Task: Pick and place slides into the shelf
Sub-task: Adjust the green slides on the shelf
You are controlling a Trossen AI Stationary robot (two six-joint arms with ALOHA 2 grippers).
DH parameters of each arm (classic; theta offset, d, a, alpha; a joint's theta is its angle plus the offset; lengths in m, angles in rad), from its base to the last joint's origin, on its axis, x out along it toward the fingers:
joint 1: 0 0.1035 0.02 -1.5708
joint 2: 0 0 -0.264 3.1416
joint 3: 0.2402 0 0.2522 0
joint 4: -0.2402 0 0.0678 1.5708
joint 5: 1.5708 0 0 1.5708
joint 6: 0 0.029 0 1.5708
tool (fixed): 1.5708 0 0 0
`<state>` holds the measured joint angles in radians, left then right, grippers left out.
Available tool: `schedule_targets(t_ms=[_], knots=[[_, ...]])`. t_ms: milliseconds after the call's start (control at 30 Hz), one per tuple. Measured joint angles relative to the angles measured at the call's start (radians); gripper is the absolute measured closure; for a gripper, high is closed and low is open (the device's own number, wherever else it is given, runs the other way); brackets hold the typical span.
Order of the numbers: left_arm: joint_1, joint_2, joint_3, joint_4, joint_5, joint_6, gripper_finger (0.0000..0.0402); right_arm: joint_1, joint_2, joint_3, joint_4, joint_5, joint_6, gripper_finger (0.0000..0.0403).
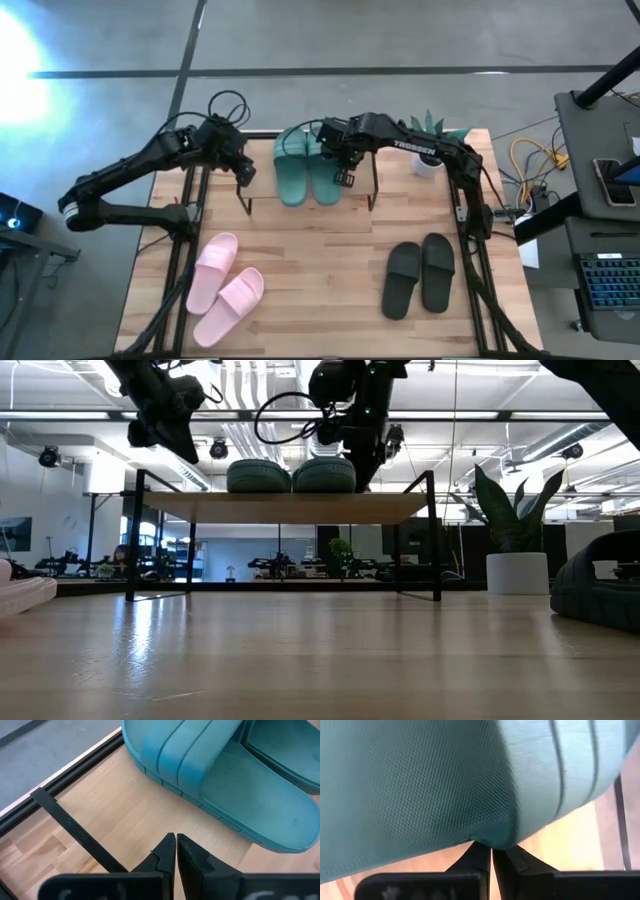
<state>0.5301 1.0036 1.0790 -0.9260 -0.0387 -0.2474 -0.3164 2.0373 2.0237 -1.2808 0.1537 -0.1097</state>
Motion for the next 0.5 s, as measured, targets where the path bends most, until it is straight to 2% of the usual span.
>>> schedule_targets(t_ms=[200, 500], knots=[[0.0, 0.004, 0.0, 0.0, 0.0, 0.001, 0.04, 0.0, 0.0, 0.016, -0.002, 0.004, 0.004, 0.0394], [0.0, 0.016, 0.0, 0.013, 0.0, 0.022, 0.04, 0.002, -0.001, 0.016, -0.125, 0.004, 0.031, 0.0394]])
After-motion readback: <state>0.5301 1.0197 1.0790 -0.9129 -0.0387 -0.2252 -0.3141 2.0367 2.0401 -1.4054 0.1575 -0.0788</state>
